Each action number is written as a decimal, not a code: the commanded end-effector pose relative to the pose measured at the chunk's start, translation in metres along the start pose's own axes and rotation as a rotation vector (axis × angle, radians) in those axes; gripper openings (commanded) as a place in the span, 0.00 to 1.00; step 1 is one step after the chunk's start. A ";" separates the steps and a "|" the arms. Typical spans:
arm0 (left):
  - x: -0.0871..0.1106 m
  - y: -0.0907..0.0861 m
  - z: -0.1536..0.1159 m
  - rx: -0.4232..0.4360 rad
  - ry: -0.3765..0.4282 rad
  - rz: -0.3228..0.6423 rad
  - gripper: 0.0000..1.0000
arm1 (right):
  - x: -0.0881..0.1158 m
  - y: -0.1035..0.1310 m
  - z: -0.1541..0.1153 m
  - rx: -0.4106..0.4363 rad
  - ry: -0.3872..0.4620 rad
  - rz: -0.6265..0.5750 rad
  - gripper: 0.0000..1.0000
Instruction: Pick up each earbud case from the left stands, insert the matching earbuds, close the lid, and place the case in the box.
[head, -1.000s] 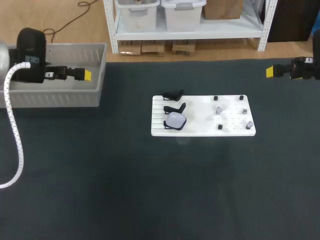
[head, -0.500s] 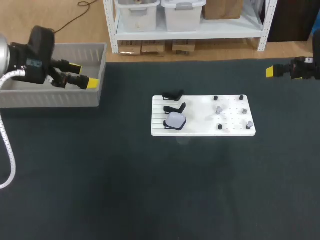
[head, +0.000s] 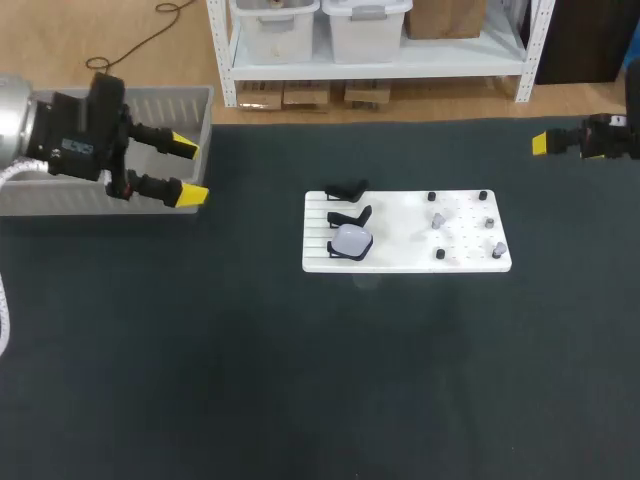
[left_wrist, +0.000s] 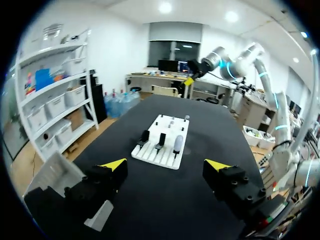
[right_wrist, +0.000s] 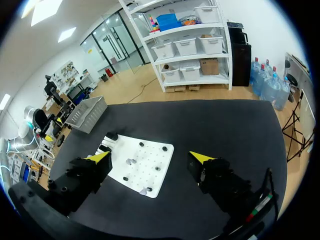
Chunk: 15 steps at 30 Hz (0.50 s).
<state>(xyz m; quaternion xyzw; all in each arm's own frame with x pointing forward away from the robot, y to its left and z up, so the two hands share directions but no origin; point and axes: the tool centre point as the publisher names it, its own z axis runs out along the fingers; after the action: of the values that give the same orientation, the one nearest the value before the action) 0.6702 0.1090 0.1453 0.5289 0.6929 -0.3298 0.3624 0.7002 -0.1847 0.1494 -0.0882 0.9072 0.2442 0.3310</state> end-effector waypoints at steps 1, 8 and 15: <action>0.000 0.005 0.020 0.055 0.010 0.042 1.00 | 0.000 0.000 0.000 0.000 0.001 0.000 1.00; 0.002 -0.002 0.044 0.102 0.024 0.105 1.00 | 0.000 0.000 0.000 0.000 0.001 0.000 1.00; 0.007 -0.006 0.064 0.123 0.031 0.131 1.00 | 0.000 0.000 0.000 0.000 0.001 0.000 1.00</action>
<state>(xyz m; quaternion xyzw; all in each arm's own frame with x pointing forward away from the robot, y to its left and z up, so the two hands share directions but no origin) 0.6660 0.0645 0.1140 0.5961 0.6447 -0.3343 0.3425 0.7002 -0.1847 0.1494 -0.0882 0.9072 0.2442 0.3309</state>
